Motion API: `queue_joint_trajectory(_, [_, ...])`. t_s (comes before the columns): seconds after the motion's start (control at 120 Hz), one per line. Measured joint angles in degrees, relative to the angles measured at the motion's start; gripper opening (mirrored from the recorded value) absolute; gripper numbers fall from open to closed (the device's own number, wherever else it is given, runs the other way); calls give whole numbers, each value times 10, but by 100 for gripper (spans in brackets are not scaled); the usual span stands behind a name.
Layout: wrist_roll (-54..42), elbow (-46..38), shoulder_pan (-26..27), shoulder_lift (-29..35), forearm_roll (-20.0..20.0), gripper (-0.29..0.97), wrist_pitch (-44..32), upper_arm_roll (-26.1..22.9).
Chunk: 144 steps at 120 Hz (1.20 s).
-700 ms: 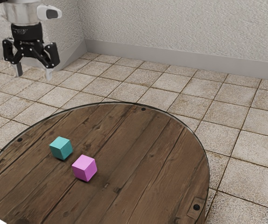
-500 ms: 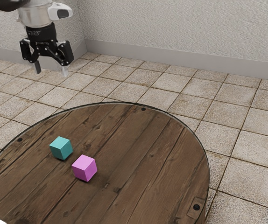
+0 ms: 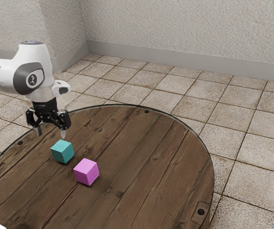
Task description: Pick up the blue block with one arm, and put the blue block on the pink block with one arm
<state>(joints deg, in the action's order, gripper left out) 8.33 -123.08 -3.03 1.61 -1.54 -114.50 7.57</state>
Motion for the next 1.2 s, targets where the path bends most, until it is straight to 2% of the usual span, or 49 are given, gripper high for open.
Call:
queue_joint_trajectory(0.117, [-21,-60,-57,8,8,68,-67,-41])
queue_joint_trajectory(0.325, [-72,-44,-105,-67,17,68,-156,-52])
queue_joint_trajectory(0.592, [-137,1,-112,-140,27,68,-216,-52])
queue_joint_trajectory(1.1, [-214,2,-112,-191,58,68,-280,-52])
queue_joint_trajectory(1.2, [-223,2,-112,-192,66,59,-284,-52])
